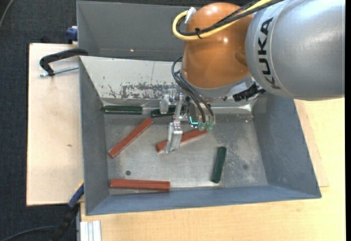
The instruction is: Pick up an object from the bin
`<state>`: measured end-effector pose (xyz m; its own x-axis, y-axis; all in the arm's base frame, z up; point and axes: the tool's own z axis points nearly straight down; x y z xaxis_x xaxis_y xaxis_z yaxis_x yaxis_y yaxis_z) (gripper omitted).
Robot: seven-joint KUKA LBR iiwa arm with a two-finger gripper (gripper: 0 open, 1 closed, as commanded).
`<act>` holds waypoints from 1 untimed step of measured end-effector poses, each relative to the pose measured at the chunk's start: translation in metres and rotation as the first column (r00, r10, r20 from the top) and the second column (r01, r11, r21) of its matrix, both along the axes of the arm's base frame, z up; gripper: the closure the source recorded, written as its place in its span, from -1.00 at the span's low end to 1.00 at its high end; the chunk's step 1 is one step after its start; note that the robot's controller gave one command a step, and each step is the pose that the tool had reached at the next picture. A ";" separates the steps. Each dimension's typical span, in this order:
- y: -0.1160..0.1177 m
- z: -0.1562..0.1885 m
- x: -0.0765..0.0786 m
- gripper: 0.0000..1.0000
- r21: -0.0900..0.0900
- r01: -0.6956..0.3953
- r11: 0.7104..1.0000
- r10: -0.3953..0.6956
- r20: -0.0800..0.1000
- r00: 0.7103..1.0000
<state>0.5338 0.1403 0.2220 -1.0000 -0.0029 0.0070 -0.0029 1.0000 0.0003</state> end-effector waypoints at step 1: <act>-0.082 -0.156 0.000 -1.00 -0.001 -0.097 0.995 0.097 0.000 0.995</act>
Offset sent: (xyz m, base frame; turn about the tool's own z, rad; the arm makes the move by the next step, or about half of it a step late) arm 0.0010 -0.0796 -0.1520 -0.1005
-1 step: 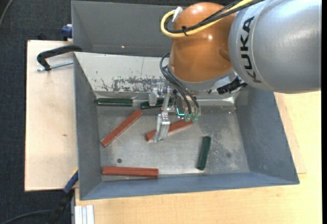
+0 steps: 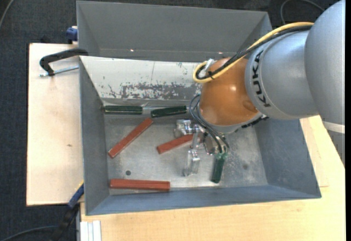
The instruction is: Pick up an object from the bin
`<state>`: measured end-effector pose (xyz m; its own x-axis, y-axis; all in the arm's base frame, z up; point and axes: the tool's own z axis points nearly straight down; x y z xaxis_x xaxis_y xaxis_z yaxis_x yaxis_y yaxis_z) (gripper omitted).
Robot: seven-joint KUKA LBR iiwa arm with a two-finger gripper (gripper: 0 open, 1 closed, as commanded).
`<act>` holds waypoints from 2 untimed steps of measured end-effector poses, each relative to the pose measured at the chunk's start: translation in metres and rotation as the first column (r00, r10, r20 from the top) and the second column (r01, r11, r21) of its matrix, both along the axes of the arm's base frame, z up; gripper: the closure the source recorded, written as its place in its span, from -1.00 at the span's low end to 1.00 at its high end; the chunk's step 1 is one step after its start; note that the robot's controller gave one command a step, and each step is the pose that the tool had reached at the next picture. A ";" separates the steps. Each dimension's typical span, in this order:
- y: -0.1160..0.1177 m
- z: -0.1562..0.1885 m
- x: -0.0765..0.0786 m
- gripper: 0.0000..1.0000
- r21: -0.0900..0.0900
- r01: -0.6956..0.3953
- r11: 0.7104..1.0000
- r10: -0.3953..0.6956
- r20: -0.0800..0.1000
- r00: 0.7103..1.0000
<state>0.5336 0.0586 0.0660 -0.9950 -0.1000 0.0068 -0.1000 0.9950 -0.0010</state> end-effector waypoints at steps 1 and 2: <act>0.003 0.005 0.002 1.00 0.003 -0.002 1.000 0.002 0.007 1.000; 0.045 0.142 0.023 1.00 0.007 0.034 0.999 -0.034 0.021 0.999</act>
Offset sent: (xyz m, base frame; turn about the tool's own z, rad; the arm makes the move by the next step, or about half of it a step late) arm 0.0000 0.0000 0.0000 0.0000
